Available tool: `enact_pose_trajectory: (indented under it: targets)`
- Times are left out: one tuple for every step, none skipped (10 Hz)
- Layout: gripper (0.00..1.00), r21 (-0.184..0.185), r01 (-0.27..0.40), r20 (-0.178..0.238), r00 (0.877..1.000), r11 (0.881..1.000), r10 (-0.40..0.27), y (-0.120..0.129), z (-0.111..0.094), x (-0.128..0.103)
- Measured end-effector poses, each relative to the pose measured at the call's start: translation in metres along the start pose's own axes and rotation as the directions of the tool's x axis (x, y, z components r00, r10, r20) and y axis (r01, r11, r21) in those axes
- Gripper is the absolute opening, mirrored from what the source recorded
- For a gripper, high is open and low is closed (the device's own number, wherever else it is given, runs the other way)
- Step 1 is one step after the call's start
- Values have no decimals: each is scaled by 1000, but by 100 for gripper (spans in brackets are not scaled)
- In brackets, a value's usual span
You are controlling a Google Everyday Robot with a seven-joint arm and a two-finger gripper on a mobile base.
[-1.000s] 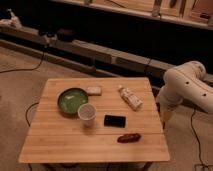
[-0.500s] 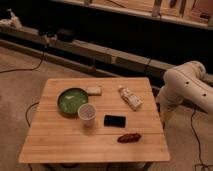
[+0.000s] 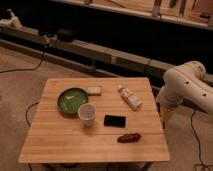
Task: Place the pepper in the ceramic cup
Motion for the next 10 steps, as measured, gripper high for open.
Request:
enact_pose_trajectory:
  targets:
    - [65,0,0,0,1000,1000,0,0,0,0]
    - [65,0,0,0,1000,1000,0,0,0,0]
    - [65,0,0,0,1000,1000,0,0,0,0]
    - [65,0,0,0,1000,1000,0,0,0,0]
    - [65,0,0,0,1000,1000,0,0,0,0]
    - [65,0,0,1,1000,1000,0,0,0,0]
    - [65,1,0,6,1000,1000,0,0,1,-1]
    - [65,10,4,42,999,1000,-4,1,2,-8]
    - [65,28,14,101,995,1000,-16,2,4,-20]
    - [65,38,20,149,989,999,-25,5,8,-28]
